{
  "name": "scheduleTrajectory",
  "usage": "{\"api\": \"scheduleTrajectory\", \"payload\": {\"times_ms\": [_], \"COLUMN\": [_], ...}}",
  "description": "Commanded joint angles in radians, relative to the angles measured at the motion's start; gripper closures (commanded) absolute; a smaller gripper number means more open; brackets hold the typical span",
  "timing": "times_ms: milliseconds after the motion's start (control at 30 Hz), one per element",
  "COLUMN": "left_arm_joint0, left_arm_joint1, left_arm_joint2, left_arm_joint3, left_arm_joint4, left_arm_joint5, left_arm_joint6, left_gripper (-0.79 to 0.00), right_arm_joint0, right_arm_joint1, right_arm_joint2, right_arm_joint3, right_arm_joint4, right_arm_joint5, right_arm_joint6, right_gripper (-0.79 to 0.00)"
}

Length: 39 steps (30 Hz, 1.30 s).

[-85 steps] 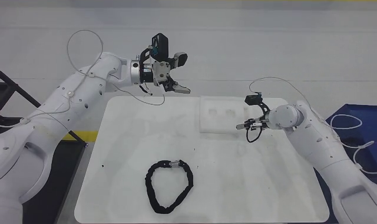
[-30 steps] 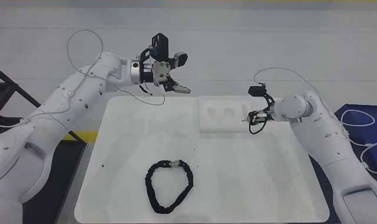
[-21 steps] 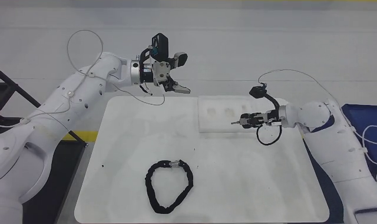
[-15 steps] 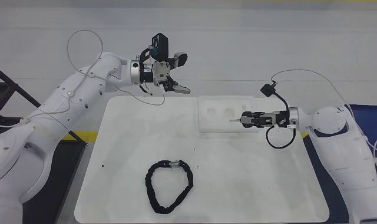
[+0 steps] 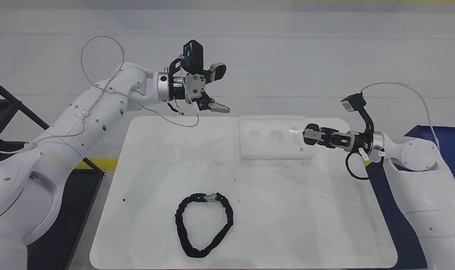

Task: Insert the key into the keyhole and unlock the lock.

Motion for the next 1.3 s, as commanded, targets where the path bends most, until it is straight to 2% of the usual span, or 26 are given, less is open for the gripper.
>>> {"api": "scheduleTrajectory", "payload": {"times_ms": [0, 133, 233, 367, 567, 733, 967, 1267], "left_arm_joint0": [0.0, 0.017, 0.052, 0.121, 0.233, 0.295, 0.351, 0.365], "left_arm_joint1": [0.0, 0.006, 0.019, 0.043, 0.068, 0.08, 0.071, 0.056], "left_arm_joint2": [0.0, -0.014, -0.027, -0.041, -0.046, -0.015, 0.0, 0.0], "left_arm_joint3": [0.0, -0.024, -0.045, -0.068, -0.069, -0.095, -0.099, -0.112], "left_arm_joint4": [0.0, 0.059, 0.093, 0.149, 0.163, 0.18, 0.217, 0.298], "left_arm_joint5": [0.0, 0.064, 0.067, 0.046, 0.0, 0.0, 0.0, 0.0], "left_arm_joint6": [0.0, -0.068, -0.09, -0.072, -0.103, -0.143, -0.195, -0.217], "left_gripper": [-0.785, -0.785, -0.785, -0.785, -0.785, -0.785, -0.785, -0.785], "right_arm_joint0": [0.0, 0.0, 0.0, 0.0, 0.0, 0.0, 0.0, 0.0], "right_arm_joint1": [0.0, 0.0, 0.0, 0.0, 0.0, 0.0, 0.0, 0.0], "right_arm_joint2": [0.0, 0.0, 0.0, 0.0, 0.0, 0.0, 0.0, 0.0], "right_arm_joint3": [0.0, 0.0, 0.0, 0.0, 0.0, 0.0, 0.0, 0.0], "right_arm_joint4": [0.0, 0.0, 0.0, 0.0, 0.0, 0.0, 0.0, 0.0], "right_arm_joint5": [0.0, 0.0, 0.0, 0.0, 0.0, 0.0, 0.0, 0.0], "right_arm_joint6": [0.0, 0.0, 0.0, 0.0, 0.0, 0.0, 0.0, 0.0], "right_gripper": [0.0, 0.0, 0.0, 0.0, 0.0, 0.0, 0.0, 0.0]}}
